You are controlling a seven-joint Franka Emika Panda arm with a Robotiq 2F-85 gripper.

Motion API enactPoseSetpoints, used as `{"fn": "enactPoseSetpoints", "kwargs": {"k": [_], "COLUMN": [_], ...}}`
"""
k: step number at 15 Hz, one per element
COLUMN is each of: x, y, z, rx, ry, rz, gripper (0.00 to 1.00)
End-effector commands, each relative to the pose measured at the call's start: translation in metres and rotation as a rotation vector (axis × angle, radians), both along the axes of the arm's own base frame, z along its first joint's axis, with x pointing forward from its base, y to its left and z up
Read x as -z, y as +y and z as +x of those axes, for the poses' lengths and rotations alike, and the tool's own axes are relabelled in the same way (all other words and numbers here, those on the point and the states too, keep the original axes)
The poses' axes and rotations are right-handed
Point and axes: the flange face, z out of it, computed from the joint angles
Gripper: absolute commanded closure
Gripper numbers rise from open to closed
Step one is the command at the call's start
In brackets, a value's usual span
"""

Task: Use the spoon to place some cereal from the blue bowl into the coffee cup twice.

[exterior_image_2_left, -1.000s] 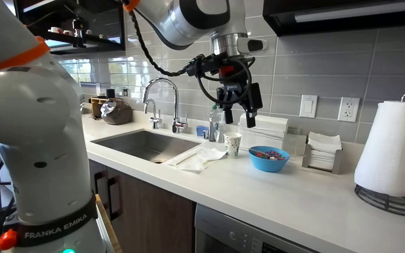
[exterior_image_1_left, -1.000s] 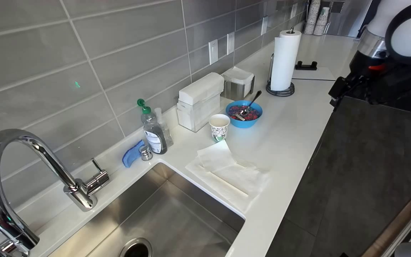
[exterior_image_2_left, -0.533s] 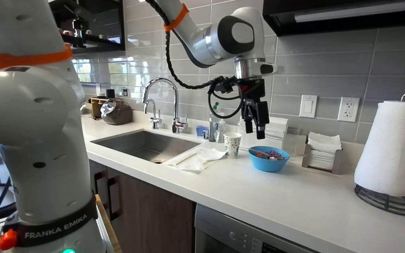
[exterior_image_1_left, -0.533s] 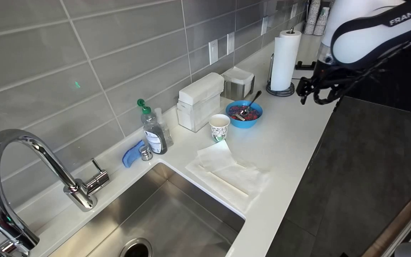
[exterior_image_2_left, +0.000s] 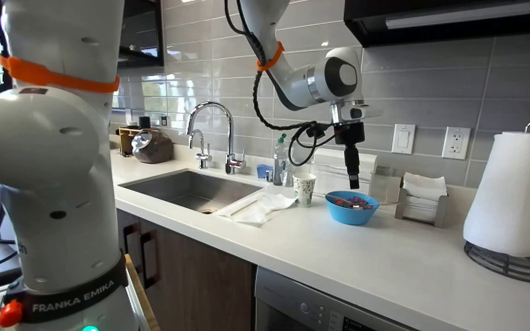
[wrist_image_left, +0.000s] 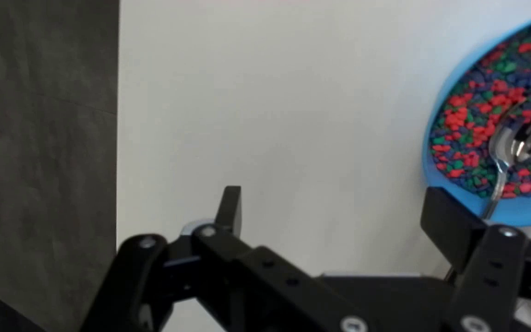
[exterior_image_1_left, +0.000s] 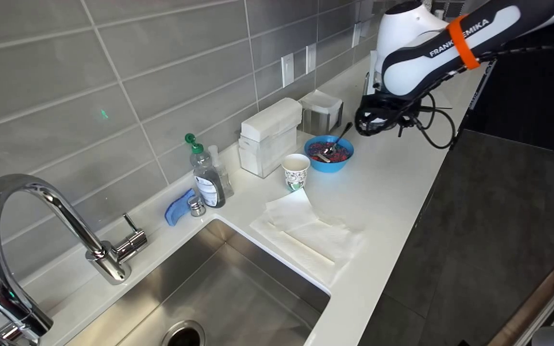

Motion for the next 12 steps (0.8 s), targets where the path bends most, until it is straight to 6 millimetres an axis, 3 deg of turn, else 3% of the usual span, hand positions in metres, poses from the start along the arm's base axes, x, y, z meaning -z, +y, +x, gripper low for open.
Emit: {"fn": "enactPoseSetpoints", "kwargs": {"k": [1, 3, 4, 7, 10, 12], "x": [0.022, 0.035, 0.022, 0.036, 0.036, 0.037], "y": [0.019, 0.029, 0.023, 0.031, 0.027, 0.021], "z": [0.049, 0.067, 0.045, 0.063, 0.065, 0.072], "rx": [0.152, 0.210, 0.140, 0.174, 0.181, 0.209], "ry": [-0.036, -0.007, -0.030, -0.021, -0.023, -0.037], "rz": [-0.008, -0.002, 0.004, -0.004, -0.006, 0.084], "gripper": [0.00, 0.00, 0.00, 0.00, 0.00, 0.00]}}
